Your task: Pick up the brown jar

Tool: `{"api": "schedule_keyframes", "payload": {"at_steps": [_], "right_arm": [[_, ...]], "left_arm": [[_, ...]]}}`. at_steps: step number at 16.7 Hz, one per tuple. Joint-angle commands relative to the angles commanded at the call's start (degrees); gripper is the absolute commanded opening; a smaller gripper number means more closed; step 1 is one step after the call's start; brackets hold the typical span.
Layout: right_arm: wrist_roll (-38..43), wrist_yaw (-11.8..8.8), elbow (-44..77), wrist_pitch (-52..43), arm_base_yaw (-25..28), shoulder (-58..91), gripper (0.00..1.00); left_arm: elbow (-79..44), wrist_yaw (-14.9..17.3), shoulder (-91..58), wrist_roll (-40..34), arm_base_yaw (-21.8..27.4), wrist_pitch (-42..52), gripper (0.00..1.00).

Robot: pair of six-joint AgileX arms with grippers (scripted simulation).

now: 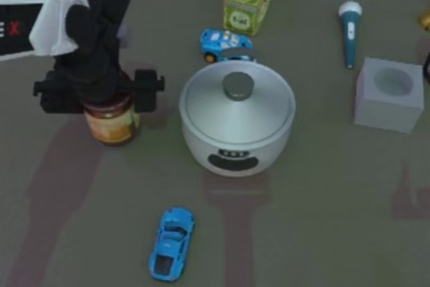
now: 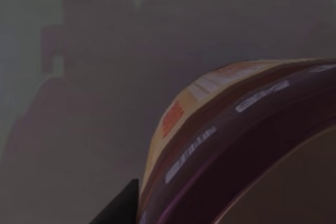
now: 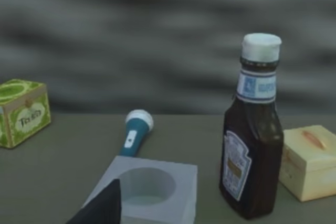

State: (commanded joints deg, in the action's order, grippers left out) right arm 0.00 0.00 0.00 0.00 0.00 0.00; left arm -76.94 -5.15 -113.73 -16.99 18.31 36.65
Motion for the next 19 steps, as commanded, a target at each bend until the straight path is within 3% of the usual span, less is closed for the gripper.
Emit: {"api": "schedule_keyframes", "payload": {"at_steps": [13, 19], "right_arm": [[0.0, 0.0, 0.0, 0.0, 0.0, 0.0, 1.0], [0.0, 0.0, 0.0, 0.0, 0.0, 0.0, 1.0]], "left_arm": [[0.0, 0.0, 0.0, 0.0, 0.0, 0.0, 0.98], [0.0, 0.0, 0.0, 0.0, 0.0, 0.0, 1.0]]}}
